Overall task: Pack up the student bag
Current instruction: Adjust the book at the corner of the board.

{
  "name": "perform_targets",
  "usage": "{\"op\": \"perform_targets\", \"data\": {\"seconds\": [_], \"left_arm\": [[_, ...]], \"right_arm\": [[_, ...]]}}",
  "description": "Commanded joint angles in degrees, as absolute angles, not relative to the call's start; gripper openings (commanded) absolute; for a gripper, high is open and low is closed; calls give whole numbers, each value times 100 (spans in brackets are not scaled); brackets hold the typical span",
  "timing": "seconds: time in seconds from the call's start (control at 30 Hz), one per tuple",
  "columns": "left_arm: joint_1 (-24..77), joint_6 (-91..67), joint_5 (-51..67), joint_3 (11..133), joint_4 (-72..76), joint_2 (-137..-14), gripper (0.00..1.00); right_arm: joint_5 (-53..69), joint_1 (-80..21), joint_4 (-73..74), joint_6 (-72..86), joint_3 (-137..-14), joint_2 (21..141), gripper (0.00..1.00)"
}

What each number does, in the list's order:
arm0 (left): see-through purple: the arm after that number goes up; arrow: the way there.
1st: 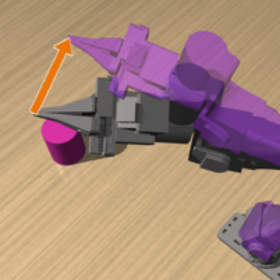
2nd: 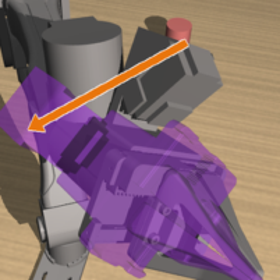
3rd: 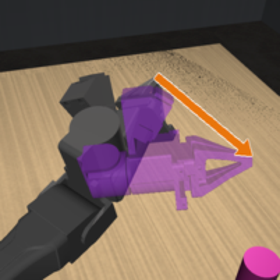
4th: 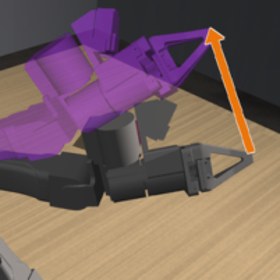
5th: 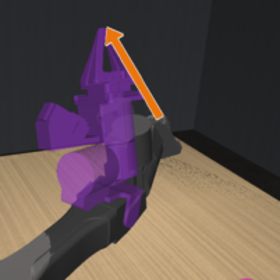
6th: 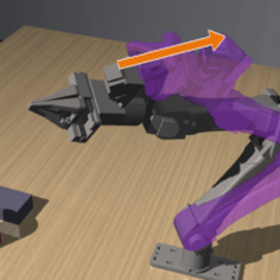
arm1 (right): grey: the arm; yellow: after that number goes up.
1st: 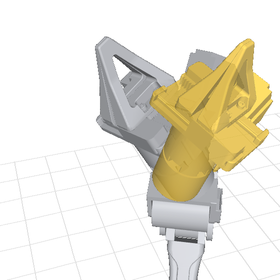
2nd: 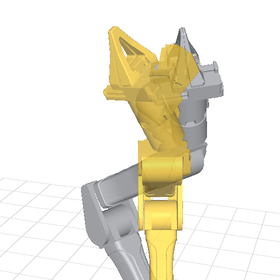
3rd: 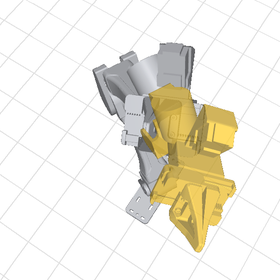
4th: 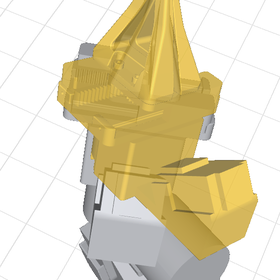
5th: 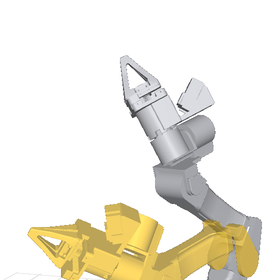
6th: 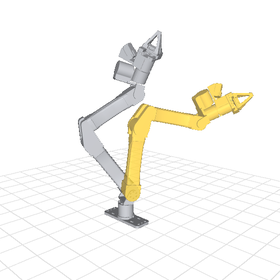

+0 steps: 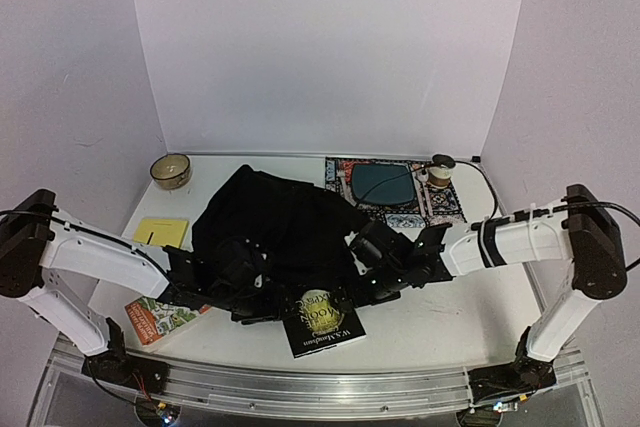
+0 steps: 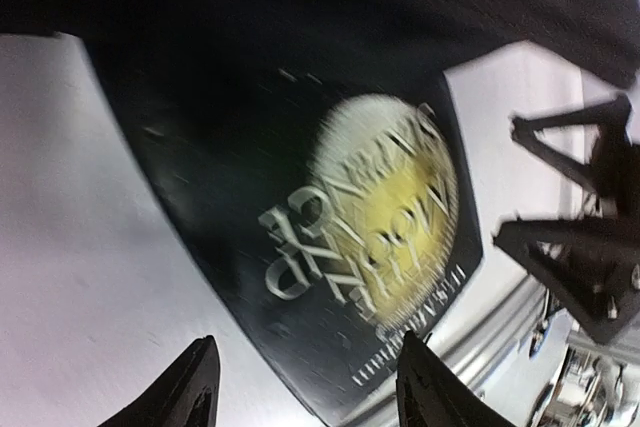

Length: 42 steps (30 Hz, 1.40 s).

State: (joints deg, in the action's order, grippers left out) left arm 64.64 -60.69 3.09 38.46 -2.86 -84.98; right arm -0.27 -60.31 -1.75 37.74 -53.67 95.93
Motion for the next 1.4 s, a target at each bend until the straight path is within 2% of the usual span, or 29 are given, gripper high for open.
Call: {"op": "perform_targets", "data": {"seconds": [0.0, 0.17, 0.47, 0.57, 0.7, 0.87, 1.03, 1.23, 1.37], "left_arm": [[6158, -6204, 294, 3714, 437, -8672, 61], [5984, -6315, 438, 3513, 886, -8868, 59], [5977, -6034, 1004, 3984, 959, -9387, 42], [6016, -6021, 1214, 4044, 962, -9486, 37], [6224, -6055, 1299, 4139, 942, -9447, 35], [6591, -6273, 1156, 4177, 932, -9274, 36], [6750, -6555, 729, 3879, 935, -8813, 37], [6720, -6717, 141, 3503, 933, -8494, 40], [6671, -6688, 149, 3574, 945, -8705, 44]], "right_arm": [[-90, -6033, 162, 3650, -5648, 9823, 89], [-48, -6030, 159, 3606, -5831, 10077, 88], [497, -6036, 110, 3585, -5983, 10525, 79], [817, -6041, 57, 3718, -5869, 10554, 70], [1166, -6155, -114, 3959, -5606, 10360, 58], [1435, -6437, -71, 4215, -5338, 9932, 51], [1482, -6609, 110, 4335, -5206, 9574, 51], [116, -6523, 689, 4299, -5250, 9219, 56], [-322, -6415, 749, 4327, -5320, 9254, 63]]}}
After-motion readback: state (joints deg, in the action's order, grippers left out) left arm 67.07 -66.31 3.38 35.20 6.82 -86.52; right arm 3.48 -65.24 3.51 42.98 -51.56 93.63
